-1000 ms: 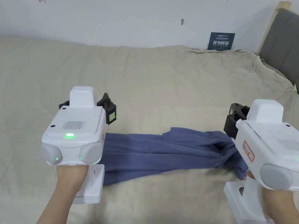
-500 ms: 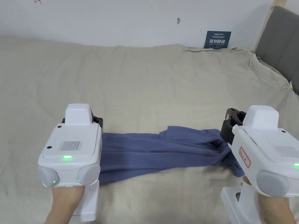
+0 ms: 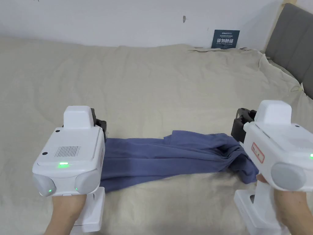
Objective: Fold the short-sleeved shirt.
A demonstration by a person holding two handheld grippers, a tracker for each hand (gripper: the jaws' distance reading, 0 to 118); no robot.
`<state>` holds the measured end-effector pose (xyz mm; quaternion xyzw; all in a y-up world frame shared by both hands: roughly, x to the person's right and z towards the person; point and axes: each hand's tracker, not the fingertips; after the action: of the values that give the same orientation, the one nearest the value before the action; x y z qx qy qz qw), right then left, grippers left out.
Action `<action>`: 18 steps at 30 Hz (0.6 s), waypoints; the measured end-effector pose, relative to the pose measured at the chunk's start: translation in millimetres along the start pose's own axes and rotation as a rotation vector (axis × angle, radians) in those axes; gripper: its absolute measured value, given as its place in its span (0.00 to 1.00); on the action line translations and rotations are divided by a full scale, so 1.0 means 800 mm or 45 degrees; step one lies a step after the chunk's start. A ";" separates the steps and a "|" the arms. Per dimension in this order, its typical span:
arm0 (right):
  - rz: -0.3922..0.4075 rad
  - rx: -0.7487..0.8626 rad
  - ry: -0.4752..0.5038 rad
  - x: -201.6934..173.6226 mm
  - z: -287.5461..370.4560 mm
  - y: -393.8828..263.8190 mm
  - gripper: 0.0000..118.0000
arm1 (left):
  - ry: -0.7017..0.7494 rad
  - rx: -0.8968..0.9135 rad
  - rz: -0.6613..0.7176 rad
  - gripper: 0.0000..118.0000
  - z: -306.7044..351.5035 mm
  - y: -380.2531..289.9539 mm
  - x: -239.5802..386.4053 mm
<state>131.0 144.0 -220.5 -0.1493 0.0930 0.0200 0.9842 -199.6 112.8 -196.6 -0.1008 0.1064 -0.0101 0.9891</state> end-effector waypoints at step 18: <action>0.040 -0.969 0.036 0.074 -0.216 0.040 0.81 | -0.032 -0.058 0.035 0.00 -0.031 -0.001 0.010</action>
<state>156.4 123.9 -403.4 -0.5029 0.0946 0.0661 0.8566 -197.1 106.7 -221.5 -0.1218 0.0956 0.0071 0.9879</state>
